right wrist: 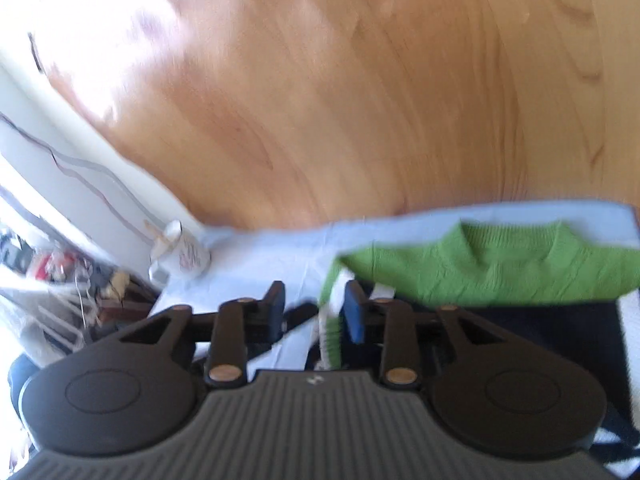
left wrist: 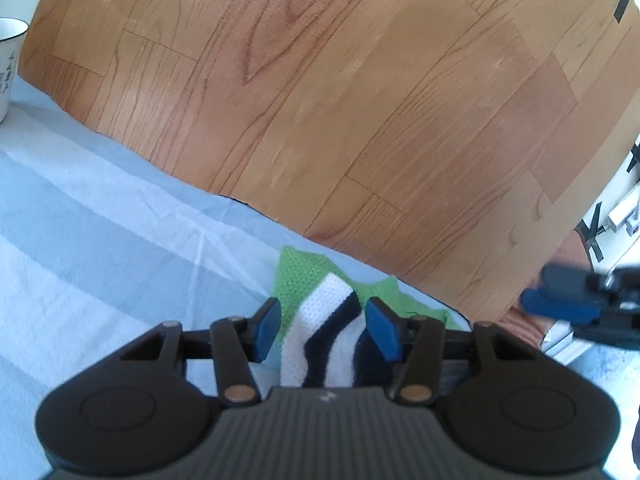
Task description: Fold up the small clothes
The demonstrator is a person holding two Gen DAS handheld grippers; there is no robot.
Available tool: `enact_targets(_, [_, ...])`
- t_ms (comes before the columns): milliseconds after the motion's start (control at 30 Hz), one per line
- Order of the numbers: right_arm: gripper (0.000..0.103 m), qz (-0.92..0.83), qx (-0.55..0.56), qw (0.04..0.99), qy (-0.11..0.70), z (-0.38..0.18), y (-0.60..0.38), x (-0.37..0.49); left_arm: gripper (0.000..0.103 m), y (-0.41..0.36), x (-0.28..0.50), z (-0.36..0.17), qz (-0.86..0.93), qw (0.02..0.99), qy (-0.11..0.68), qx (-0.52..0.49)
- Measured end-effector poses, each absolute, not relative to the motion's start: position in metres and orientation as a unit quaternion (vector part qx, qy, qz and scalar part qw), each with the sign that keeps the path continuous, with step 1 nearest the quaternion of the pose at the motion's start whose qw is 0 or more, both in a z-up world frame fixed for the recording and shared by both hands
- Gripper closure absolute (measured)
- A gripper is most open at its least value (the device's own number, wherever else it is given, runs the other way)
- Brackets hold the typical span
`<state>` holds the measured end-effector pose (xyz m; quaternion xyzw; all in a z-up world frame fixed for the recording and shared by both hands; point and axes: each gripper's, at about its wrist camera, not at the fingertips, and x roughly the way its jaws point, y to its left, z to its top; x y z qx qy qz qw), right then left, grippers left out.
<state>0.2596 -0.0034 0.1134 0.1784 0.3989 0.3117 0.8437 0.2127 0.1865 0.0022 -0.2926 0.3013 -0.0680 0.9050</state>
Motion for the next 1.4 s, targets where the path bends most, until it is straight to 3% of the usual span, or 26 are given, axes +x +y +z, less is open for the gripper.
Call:
enact_targets(133, [0.066,0.25,0.166,0.888,0.349,0.118,-0.061,0.25,0.053,0.176,0.215,-0.001,-0.082,0.906,0.309,-0.277])
enact_targets(367, [0.064,0.141,0.182,0.902,0.367,0.064,-0.15,0.231,0.048,0.157,0.208,0.002,-0.111,0.916,0.299,-0.242])
enact_targets(700, [0.063,0.221,0.17,0.871,0.404,0.039,-0.068,0.269,0.047,0.168,0.204,0.004,-0.112,0.917,0.28,-0.263])
enact_targets(833, [0.061,0.327,0.198,0.808,0.449,0.026,-0.059,0.25,0.046,0.176,0.205,0.003,-0.102,0.916,0.275,-0.272])
enact_targets(1000, [0.061,0.441,0.09,0.767,0.457,0.028,-0.045,0.193,0.045,0.181,0.209,-0.002,-0.097,0.91,0.28,-0.29])
enact_targets(1100, [0.061,0.422,0.053,0.789,0.444,0.034,-0.052,0.18,0.043,0.179,0.207,0.0,-0.101,0.912,0.277,-0.285])
enact_targets(1400, [0.056,0.32,0.121,0.869,0.357,0.056,-0.082,0.215,0.029,0.178,0.196,0.011,-0.147,0.912,0.235,-0.303])
